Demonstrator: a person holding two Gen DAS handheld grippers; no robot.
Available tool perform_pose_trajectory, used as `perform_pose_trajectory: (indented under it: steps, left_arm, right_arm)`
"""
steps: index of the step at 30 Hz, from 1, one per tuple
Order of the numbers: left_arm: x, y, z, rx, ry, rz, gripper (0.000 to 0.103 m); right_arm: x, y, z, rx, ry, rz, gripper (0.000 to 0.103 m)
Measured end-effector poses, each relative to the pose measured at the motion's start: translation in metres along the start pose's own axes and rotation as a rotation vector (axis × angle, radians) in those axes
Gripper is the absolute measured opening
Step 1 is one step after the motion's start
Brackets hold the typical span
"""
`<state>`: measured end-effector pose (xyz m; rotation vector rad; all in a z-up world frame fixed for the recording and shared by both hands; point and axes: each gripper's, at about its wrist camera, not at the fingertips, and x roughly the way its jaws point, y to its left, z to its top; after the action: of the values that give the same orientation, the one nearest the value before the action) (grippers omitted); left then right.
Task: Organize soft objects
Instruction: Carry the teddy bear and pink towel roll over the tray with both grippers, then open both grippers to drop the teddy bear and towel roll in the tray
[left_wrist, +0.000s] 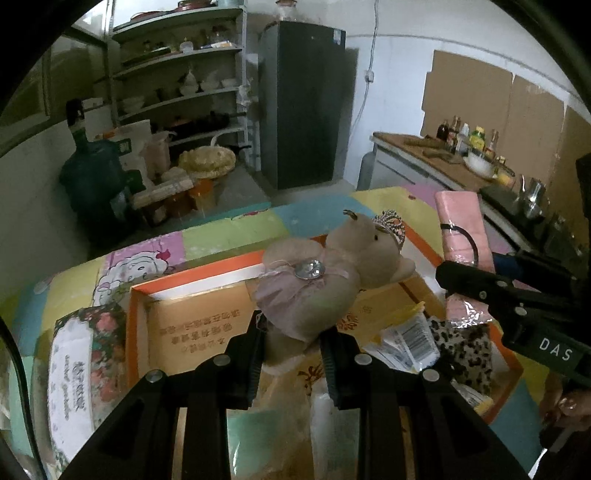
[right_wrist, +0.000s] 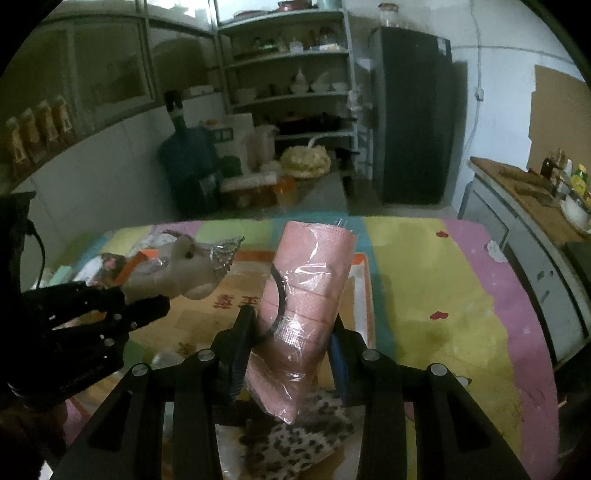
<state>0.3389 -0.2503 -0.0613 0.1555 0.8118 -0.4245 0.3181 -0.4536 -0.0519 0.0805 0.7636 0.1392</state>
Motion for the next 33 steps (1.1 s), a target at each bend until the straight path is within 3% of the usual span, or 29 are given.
perform_pose_trajectory:
  steps: [20,28,33]
  left_arm:
    - [0.046,-0.012,-0.001,0.043,0.122,0.022,0.029]
    - [0.046,-0.006,0.001,-0.001,0.127,-0.023,0.043]
    - [0.045,-0.001,0.001,-0.027,0.125,-0.056,0.05]
  right_arm:
    - [0.047,-0.005,-0.004,-0.014,0.152,0.082,0.039]
    - [0.06,-0.004,-0.012,-0.01,0.201,0.083,0.039]
    - [0.058,-0.006,-0.013,-0.009,0.196,0.068,0.048]
